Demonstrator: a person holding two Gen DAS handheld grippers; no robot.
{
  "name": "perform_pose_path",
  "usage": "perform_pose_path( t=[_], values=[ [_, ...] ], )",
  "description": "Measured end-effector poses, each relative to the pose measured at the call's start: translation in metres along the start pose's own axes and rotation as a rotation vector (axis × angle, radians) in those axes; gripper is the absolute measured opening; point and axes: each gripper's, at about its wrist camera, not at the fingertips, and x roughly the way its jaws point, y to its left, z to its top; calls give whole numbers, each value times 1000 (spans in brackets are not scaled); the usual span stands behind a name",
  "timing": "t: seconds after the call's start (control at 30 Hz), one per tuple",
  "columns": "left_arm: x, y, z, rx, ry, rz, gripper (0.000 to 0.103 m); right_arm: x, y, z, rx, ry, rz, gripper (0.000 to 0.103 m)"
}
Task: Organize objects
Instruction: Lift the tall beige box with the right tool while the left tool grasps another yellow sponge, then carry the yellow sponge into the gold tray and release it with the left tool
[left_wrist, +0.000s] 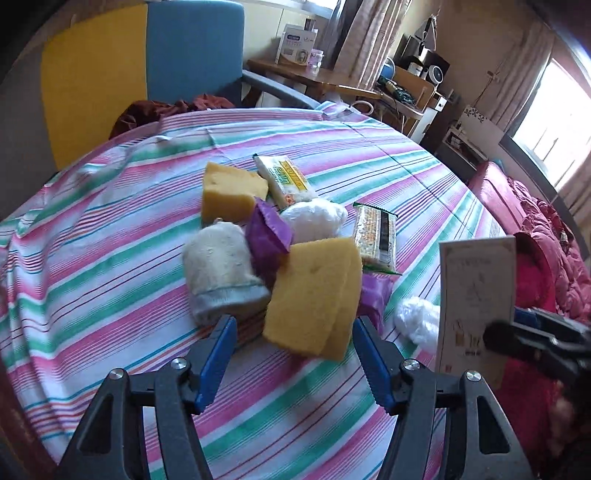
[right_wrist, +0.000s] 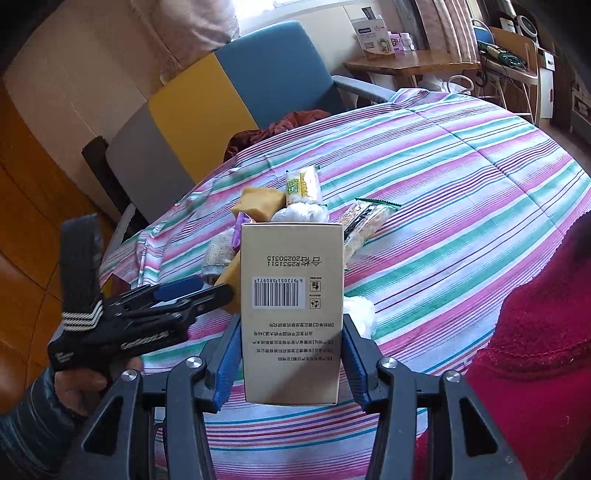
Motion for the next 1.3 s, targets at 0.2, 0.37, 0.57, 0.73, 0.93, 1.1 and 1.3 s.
perform_pose_path(
  t=[0.2,0.37,0.57,0.73,0.93,1.1,1.3],
  values=[
    [28,-9,10,-1,53,-11,50,-1,-2,0,5,-2,1,50],
    [9,-11,-2,-15,22,-7,47,-1,-1,0,3,-5,-3,50],
    [-35,7,-37,-75,-6,21,47,1,4,0,-15,0,-27,50],
    [-80,37,-78,-142,-40,109,47,3,8,-1,-38,8,-55,50],
    [-156,101,-128,-311,-119,261,48,5,11,-2,-54,14,-87,50],
    [-221,155,-169,-454,-197,423,34,6,15,-2,-76,19,-122,50],
    [-244,197,-206,-583,-219,443,30,8,18,-3,-90,28,-164,50]
  ],
)
